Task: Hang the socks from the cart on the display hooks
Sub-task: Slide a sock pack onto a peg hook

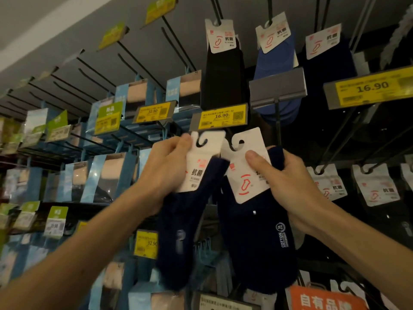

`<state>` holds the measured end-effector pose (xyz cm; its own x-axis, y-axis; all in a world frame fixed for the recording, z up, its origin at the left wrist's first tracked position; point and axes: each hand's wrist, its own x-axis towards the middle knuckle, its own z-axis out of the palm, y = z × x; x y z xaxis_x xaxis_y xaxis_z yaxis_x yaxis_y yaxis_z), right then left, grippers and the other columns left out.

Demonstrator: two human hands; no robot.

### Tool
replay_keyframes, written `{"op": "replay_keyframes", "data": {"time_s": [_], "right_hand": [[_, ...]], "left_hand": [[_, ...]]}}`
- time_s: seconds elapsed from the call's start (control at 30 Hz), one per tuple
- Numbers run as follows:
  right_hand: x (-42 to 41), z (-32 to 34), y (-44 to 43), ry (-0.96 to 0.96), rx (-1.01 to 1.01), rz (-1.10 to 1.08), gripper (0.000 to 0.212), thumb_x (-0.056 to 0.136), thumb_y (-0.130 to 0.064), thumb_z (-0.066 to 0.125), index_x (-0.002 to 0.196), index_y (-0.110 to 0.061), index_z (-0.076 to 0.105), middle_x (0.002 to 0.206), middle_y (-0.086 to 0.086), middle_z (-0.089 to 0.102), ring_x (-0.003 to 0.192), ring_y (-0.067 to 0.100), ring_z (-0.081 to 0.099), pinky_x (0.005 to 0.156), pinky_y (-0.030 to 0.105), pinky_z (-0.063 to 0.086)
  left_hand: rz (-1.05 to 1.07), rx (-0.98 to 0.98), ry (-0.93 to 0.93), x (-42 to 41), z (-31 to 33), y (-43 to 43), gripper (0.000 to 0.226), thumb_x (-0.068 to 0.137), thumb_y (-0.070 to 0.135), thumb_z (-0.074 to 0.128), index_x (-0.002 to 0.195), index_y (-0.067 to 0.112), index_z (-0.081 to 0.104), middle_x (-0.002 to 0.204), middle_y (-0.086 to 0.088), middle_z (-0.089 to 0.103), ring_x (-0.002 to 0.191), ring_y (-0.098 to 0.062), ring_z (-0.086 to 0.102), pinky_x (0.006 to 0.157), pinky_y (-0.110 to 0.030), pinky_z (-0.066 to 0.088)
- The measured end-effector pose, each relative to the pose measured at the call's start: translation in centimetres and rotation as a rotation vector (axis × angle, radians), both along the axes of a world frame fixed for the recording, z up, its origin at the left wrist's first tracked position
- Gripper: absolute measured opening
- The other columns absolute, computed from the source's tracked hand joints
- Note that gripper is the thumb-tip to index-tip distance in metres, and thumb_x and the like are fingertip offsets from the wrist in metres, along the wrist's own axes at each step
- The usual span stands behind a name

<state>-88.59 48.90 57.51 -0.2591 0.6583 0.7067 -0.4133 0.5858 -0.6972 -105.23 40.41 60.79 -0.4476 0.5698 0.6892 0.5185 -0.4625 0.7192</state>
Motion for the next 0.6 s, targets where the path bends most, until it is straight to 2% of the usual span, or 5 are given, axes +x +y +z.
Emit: {"op": "replay_keyframes", "data": {"time_s": [0.13,0.2,0.3,0.4,0.6], "right_hand": [[-0.2,0.4,0.9,0.006,-0.035,-0.051,0.011,0.091,-0.026,0.07,0.094,-0.015,0.068,0.081,0.004,0.077,0.072,0.019,0.075,0.058,0.03,0.059],[-0.4,0.6,1.2,0.006,-0.004,-0.083,0.01,0.09,-0.026,0.07,0.094,-0.017,0.068,0.08,0.001,0.077,0.07,0.015,0.075,0.056,0.027,0.058],[-1.0,0.8,1.4,-0.028,0.104,-0.134,0.011,0.091,-0.026,0.07,0.097,-0.018,0.066,0.084,-0.001,0.076,0.074,0.012,0.074,0.059,0.023,0.059],[-1.7,1.2,1.6,-0.048,0.174,-0.154,0.01,0.091,-0.026,0.069,0.098,-0.018,0.065,0.088,0.002,0.076,0.078,0.013,0.074,0.066,0.027,0.062],[-2.8,2.9,1.6,-0.045,0.186,-0.151,0.01,0.092,-0.027,0.069,0.096,-0.019,0.065,0.088,0.004,0.076,0.076,0.014,0.074,0.066,0.03,0.062]], "left_hand": [[0.148,-0.175,0.407,-1.6,1.6,-0.7,0.018,0.102,0.036,0.052,0.113,0.031,0.064,0.059,0.009,0.066,0.043,0.001,0.059,0.04,-0.013,0.039],[0.224,-0.14,0.556,-1.7,1.9,-0.9,0.024,0.102,0.036,0.051,0.125,0.038,0.056,0.069,0.006,0.068,0.048,0.002,0.061,0.042,-0.014,0.04],[0.371,-0.016,0.732,-1.7,2.4,-1.3,0.039,0.102,0.038,0.049,0.14,0.045,0.042,0.062,0.003,0.066,0.055,0.002,0.062,0.044,-0.014,0.04],[0.449,0.051,0.864,-2.2,3.2,-1.3,0.05,0.102,0.039,0.047,0.148,0.047,0.03,0.058,0.003,0.061,0.057,0.002,0.062,0.044,-0.015,0.041],[0.555,-0.004,0.991,-2.1,5.3,-1.8,0.055,0.103,0.041,0.042,0.154,0.047,0.019,0.065,0.005,0.06,0.055,-0.005,0.056,0.047,-0.018,0.035]]}}
